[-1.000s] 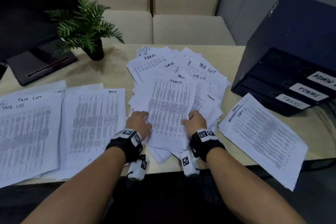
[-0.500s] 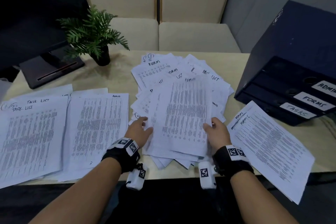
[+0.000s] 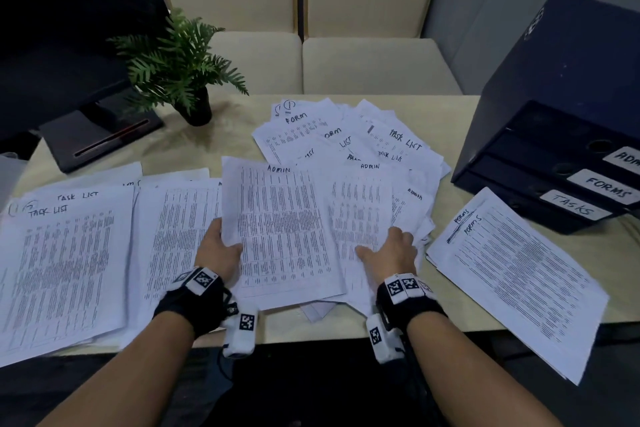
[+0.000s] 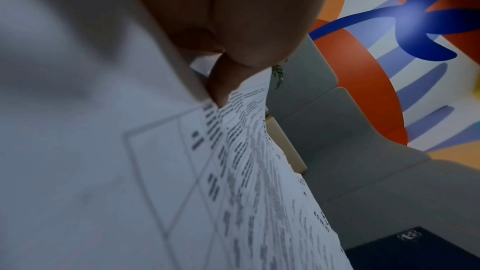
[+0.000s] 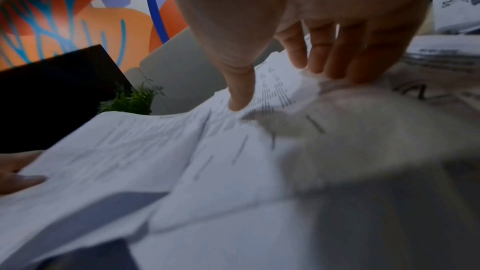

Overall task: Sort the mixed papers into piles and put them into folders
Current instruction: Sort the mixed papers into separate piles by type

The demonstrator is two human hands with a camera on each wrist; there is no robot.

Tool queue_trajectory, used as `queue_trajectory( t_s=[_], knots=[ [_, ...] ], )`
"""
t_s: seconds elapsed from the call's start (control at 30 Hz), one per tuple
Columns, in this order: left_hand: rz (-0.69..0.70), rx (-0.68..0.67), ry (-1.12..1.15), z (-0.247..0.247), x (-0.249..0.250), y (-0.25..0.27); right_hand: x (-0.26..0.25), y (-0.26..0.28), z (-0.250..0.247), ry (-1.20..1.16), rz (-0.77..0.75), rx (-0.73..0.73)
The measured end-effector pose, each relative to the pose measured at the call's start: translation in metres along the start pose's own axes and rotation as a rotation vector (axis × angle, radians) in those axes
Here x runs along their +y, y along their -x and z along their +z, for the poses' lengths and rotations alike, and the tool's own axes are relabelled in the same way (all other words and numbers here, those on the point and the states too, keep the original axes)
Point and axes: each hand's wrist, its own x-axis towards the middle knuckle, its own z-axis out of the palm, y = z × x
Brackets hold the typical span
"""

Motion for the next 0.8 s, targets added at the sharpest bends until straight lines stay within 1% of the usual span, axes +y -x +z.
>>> queue_trajectory(
  t_s=[0.1, 0.17, 0.23, 0.3, 0.37, 0.5, 0.57, 0.67, 0.73, 0.8],
  knots=[
    [0.006, -0.029, 0.057, 0.000, -0.002, -0.002, 0.000, -0.001, 0.004, 0.077, 0.076, 0.036],
    [0.007, -0.044, 0.061, 0.002, -0.003, -0.001, 0.001, -0.003, 0.003, 0.021, 0.113, 0.020],
    [0.008, -0.057, 0.054, 0.006, -0.004, 0.001, 0.004, -0.006, -0.001, -0.083, 0.090, -0.020],
    [0.006, -0.069, 0.041, 0.009, -0.004, 0.003, 0.008, -0.008, -0.004, -0.126, 0.066, -0.058],
    [-0.001, -0.081, 0.029, 0.011, -0.004, 0.004, 0.007, -0.004, -0.008, -0.121, 0.071, -0.057],
    [0.000, -0.091, -0.004, 0.014, -0.002, 0.006, 0.005, 0.002, 0.002, -0.001, 0.081, -0.049],
    [0.006, -0.094, -0.019, 0.015, -0.002, 0.006, 0.007, 0.001, 0.001, -0.068, 0.084, -0.072],
    [0.008, -0.095, -0.038, 0.016, -0.002, 0.004, 0.015, -0.007, -0.014, -0.161, 0.117, -0.090],
    [-0.006, -0.106, -0.035, 0.017, -0.002, 0.005, 0.023, -0.010, -0.026, -0.152, 0.100, -0.089],
    [-0.006, -0.126, -0.051, 0.017, -0.003, 0.006, 0.032, -0.016, -0.036, -0.177, 0.070, -0.056]
  ],
)
